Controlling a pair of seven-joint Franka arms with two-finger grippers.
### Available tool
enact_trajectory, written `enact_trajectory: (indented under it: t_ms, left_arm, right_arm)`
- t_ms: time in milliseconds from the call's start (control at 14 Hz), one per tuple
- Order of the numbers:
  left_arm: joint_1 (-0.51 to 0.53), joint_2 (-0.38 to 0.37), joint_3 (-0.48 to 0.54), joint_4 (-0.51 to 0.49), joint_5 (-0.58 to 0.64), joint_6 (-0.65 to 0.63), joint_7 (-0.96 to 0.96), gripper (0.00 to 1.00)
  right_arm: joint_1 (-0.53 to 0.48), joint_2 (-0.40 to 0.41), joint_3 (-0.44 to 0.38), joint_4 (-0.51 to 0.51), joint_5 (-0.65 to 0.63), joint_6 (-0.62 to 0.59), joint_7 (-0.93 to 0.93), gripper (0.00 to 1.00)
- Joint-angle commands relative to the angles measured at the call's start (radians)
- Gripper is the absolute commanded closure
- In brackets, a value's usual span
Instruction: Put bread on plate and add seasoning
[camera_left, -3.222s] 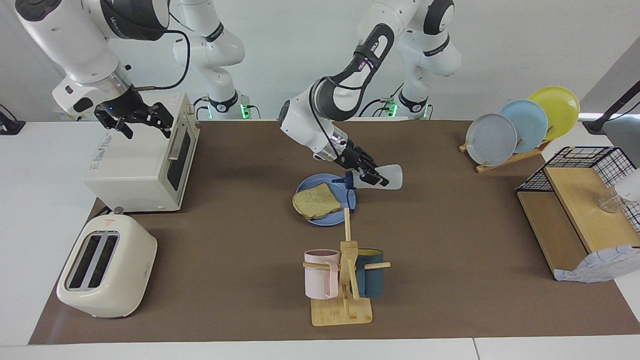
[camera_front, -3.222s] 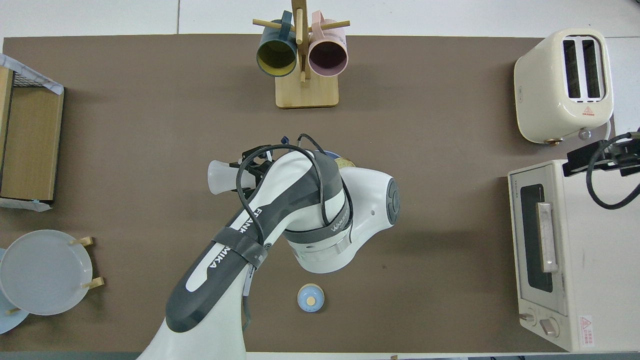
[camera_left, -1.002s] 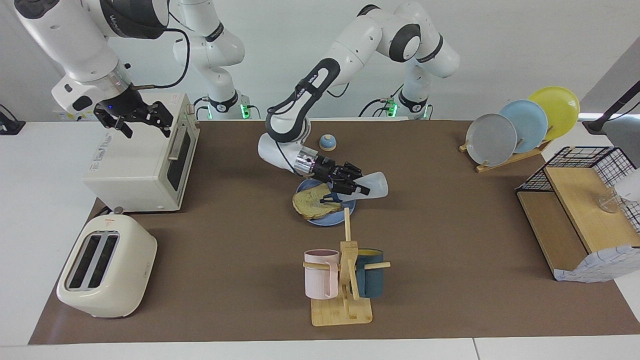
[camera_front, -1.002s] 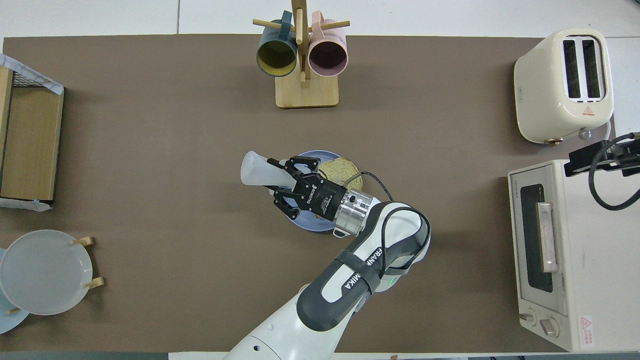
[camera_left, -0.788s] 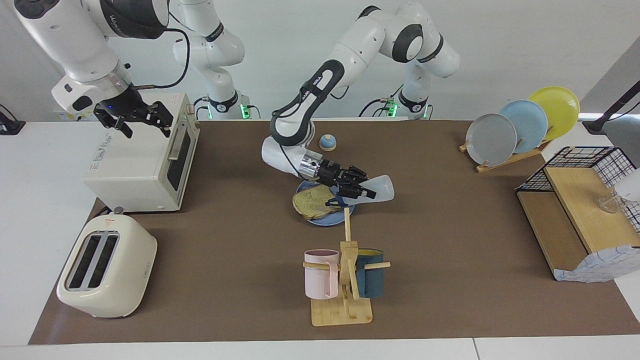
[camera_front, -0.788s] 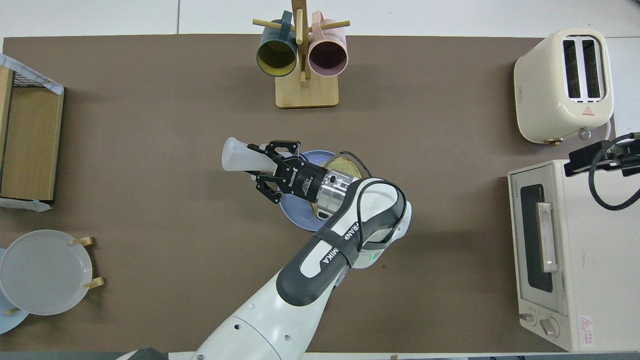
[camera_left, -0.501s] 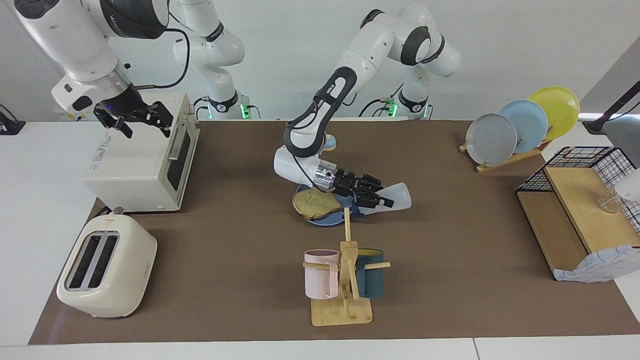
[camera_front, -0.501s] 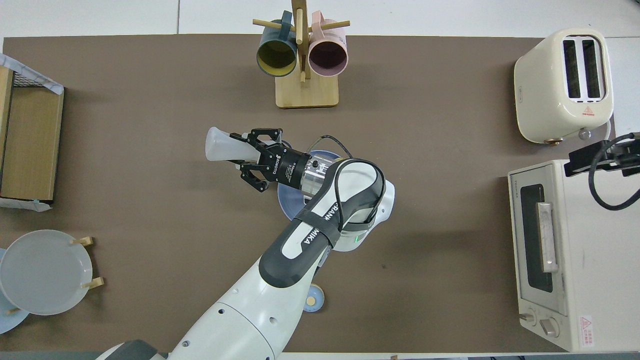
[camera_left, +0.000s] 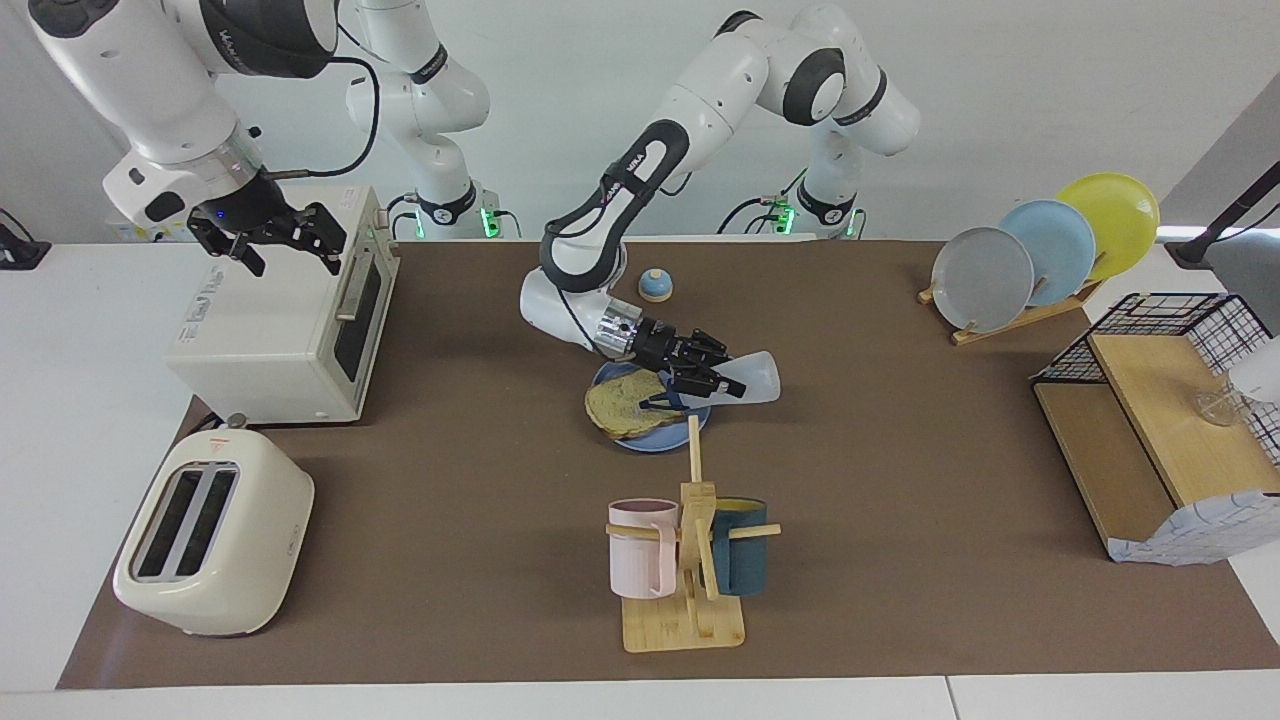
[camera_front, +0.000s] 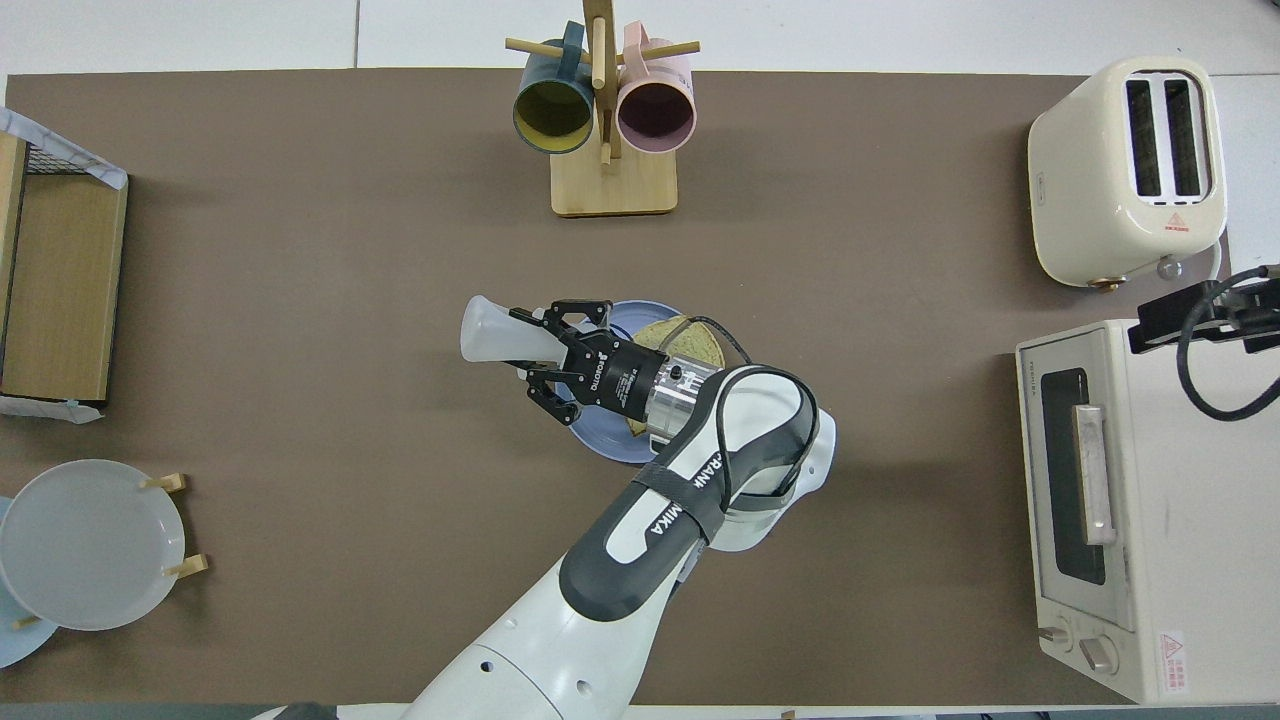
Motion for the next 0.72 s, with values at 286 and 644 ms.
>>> enact_trajectory:
  t_ms: [286,644]
  left_arm:
    - [0.087,-0.005,0.008,0.015,-0.017,0.106,0.132,1.00]
    - [0.210,-0.180,0.008,0.012,-0.108,0.173,0.124,1.00]
  right_arm:
    - [-0.014,-0.011,0.009,-0.008,-0.006,0.003,-0.014,0.00]
    - [-0.014,-0.011,0.009,-0.008,-0.006,0.003,-0.014,0.00]
